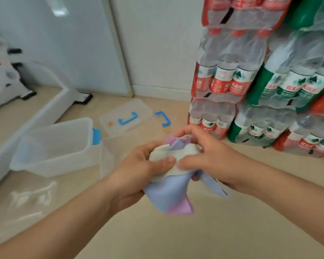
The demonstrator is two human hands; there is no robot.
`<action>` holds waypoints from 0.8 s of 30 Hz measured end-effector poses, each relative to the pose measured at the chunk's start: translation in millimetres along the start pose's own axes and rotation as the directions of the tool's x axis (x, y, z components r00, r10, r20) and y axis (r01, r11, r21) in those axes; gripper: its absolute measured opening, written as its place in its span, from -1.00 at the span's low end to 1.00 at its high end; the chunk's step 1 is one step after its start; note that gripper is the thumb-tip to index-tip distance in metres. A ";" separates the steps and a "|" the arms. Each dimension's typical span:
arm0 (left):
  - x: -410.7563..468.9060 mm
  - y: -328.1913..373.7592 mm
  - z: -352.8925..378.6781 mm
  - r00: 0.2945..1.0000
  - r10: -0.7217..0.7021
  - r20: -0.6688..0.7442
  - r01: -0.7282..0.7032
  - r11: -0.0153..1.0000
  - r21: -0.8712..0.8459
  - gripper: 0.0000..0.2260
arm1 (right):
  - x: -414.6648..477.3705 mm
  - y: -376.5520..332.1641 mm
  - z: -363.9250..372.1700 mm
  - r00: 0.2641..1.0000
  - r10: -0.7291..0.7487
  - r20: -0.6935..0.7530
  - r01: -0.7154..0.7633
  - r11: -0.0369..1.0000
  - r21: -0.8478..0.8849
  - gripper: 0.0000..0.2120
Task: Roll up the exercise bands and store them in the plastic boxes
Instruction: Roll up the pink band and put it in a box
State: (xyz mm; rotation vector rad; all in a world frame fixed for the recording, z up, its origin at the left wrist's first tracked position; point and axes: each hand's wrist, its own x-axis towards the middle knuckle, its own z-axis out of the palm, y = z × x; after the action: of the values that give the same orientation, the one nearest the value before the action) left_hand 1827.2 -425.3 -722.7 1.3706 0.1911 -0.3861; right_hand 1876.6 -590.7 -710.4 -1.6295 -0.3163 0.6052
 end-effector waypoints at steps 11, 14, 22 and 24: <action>-117.3 72.0 11.7 0.944 -0.093 -0.317 0.059 0.991 -0.116 -0.75 | -84.8 -85.7 100.0 0.909 0.399 0.120 -0.387 0.700 0.600 -0.72; -150.7 89.4 32.9 0.962 -0.173 -0.210 0.146 0.979 -0.140 -0.70 | -121.7 -110.5 111.2 0.855 0.484 -0.189 -0.284 0.740 0.609 -0.82; -220.1 137.9 94.3 1.000 0.005 0.030 -0.017 0.901 0.433 -0.55 | -217.0 -163.0 100.6 0.642 0.406 -0.650 -0.245 0.913 0.328 -0.88; -227.3 132.9 97.5 0.996 -0.016 0.093 -0.032 0.866 0.500 -0.53 | -232.9 -165.7 102.6 0.749 0.444 -0.492 -0.218 0.866 0.451 -0.79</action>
State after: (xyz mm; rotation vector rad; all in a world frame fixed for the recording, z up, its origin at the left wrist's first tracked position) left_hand 1658.8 -465.1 -501.5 1.8625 0.0016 -0.5158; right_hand 1651.6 -603.6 -507.0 -1.4231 0.5430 0.3678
